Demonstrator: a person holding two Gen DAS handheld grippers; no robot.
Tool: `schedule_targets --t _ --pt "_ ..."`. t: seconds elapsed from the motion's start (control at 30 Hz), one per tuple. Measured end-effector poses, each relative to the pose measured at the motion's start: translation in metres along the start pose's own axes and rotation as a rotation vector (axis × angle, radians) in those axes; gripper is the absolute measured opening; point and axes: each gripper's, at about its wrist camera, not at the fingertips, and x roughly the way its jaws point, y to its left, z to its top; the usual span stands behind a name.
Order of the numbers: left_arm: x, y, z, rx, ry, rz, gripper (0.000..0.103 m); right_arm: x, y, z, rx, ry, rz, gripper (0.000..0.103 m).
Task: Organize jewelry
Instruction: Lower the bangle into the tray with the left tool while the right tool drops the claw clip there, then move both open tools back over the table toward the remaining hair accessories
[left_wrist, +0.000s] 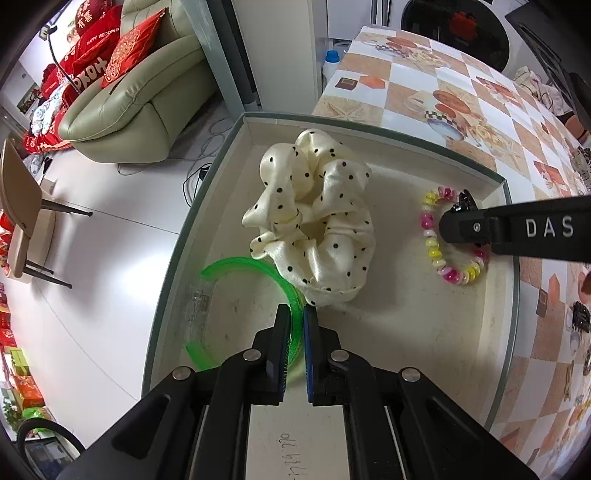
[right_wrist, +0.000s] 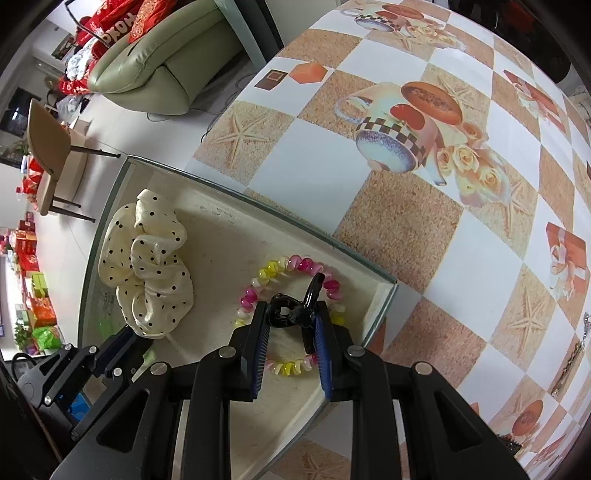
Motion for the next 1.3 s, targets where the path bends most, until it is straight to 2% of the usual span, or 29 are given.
schedule_targets --t 0.13,0.2,0.27,0.57,0.83,0.87,0.9,0.97,1.2,1.27,1.3 --pt "-0.002 -0.002 -0.002 0.002 0.010 0.015 0.011 -0.002 -0.002 0.002 0.010 -0.002 0.030 0.039" --pt "-0.005 -0.001 -0.002 -0.005 0.008 0.014 0.011 -0.008 -0.002 0.000 0.033 -0.012 0.048 0.050" --pt "-0.006 0.000 -0.003 -0.008 0.010 0.016 0.011 -0.016 -0.004 0.000 0.062 -0.027 0.071 0.057" --pt "-0.022 -0.005 -0.009 0.011 0.015 -0.040 0.012 -0.061 -0.018 -0.022 0.130 -0.102 0.106 0.062" --pt "-0.037 -0.019 -0.012 0.047 0.029 -0.061 0.013 -0.087 -0.055 -0.064 0.246 -0.118 0.100 0.062" --pt "-0.039 -0.020 -0.013 0.048 0.034 -0.062 0.050 -0.090 -0.061 -0.070 0.261 -0.122 0.095 0.063" --pt "-0.040 -0.021 -0.014 0.046 0.039 -0.059 0.103 -0.094 -0.067 -0.076 0.279 -0.126 0.092 0.063" --pt "-0.046 -0.023 -0.014 0.043 0.004 -0.035 0.103 -0.099 -0.081 -0.089 0.308 -0.128 0.082 0.063" --pt "-0.050 -0.040 -0.019 0.108 0.020 -0.027 0.103 -0.109 -0.131 -0.135 0.426 -0.130 0.040 0.064" --pt "-0.056 -0.050 -0.019 0.136 0.020 -0.033 0.103 -0.112 -0.146 -0.149 0.463 -0.128 0.023 0.068" --pt "-0.059 -0.057 -0.021 0.158 0.021 -0.038 0.103 -0.113 -0.154 -0.157 0.484 -0.126 0.014 0.075"
